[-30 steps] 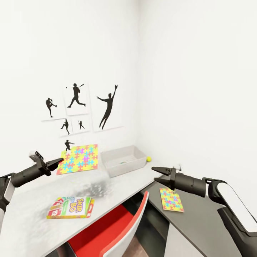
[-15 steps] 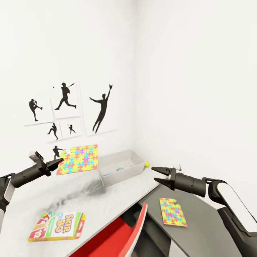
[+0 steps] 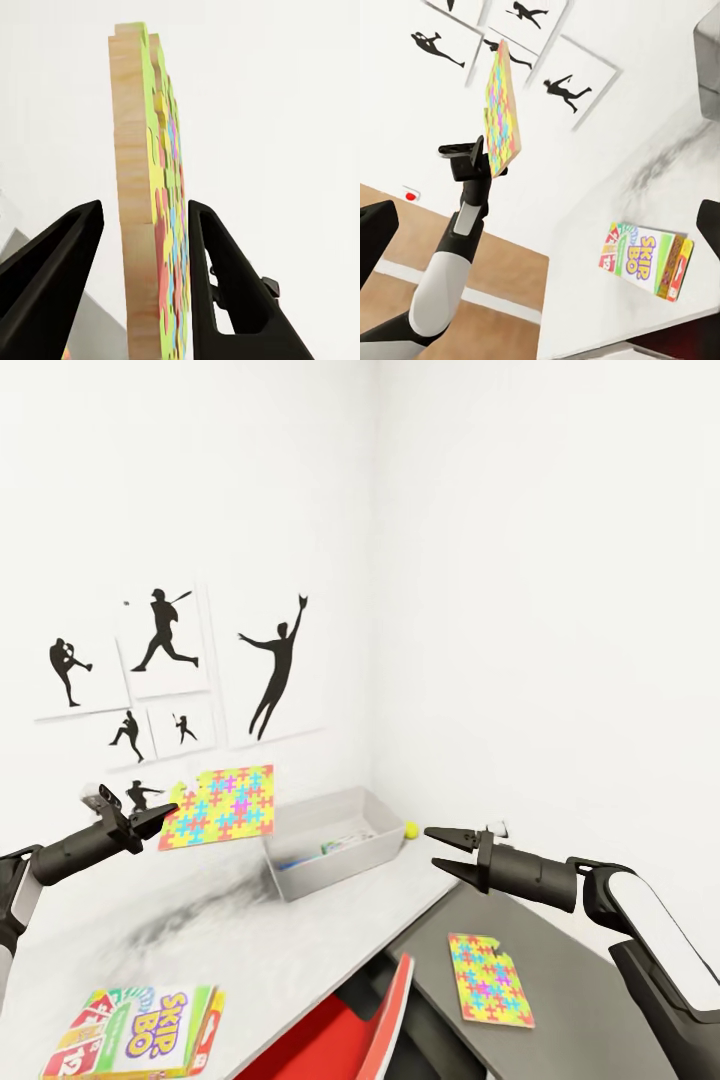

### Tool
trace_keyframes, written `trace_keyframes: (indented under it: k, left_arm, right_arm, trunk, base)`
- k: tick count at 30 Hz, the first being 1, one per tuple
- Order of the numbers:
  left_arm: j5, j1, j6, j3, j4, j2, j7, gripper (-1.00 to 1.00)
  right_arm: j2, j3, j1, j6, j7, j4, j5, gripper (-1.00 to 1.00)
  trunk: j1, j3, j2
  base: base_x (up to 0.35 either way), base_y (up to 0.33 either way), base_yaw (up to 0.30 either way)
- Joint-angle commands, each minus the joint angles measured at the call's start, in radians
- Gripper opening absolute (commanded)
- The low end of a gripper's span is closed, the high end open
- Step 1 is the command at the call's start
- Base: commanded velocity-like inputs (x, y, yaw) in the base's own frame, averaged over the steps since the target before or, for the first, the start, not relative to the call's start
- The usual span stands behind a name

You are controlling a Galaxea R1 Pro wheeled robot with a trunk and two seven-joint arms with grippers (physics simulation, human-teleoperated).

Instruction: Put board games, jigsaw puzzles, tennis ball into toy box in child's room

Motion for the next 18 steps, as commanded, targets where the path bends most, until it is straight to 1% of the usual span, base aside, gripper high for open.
trace_keyframes:
  k: [1, 6, 11, 15, 18]
  left_arm:
    - [-0.001, 0.0, 0.01, 0.0, 0.0, 0.0, -0.005, -1.0]
    - [-0.001, 0.0, 0.01, 0.0, 0.0, 0.0, -0.006, -1.0]
    - [-0.001, 0.003, 0.01, 0.0, 0.0, 0.0, -0.005, -1.0]
    - [-0.001, 0.004, 0.01, 0.0, 0.0, 0.0, -0.005, -1.0]
    - [-0.001, 0.004, 0.01, 0.0, 0.0, 0.0, -0.004, -1.0]
  right_arm:
    - [-0.001, 0.001, 0.0, 0.001, -0.01, 0.0, -0.01, 1.0]
    - [-0.001, 0.001, 0.0, 0.001, -0.01, 0.0, -0.01, 1.0]
    - [-0.001, 0.001, 0.0, 0.001, -0.01, 0.0, -0.01, 1.0]
    - [-0.001, 0.001, 0.0, 0.001, -0.01, 0.0, -0.01, 1.0]
    - [-0.001, 0.001, 0.0, 0.001, -0.009, 0.0, -0.01, 1.0]
  trunk:
    - [0.001, 0.0, -0.001]
    - [0.001, 0.0, -0.001]
    - [0.001, 0.0, -0.001]
    - [0.001, 0.0, -0.001]
    - [0.001, 0.0, -0.001]
  base:
    - [0.147, -0.013, -0.001]
    - [0.061, -0.005, 0.0]
    - [0.112, -0.077, 0.012]
    - [0.04, -0.023, 0.138]
    - [0.135, 0.033, 0.155]
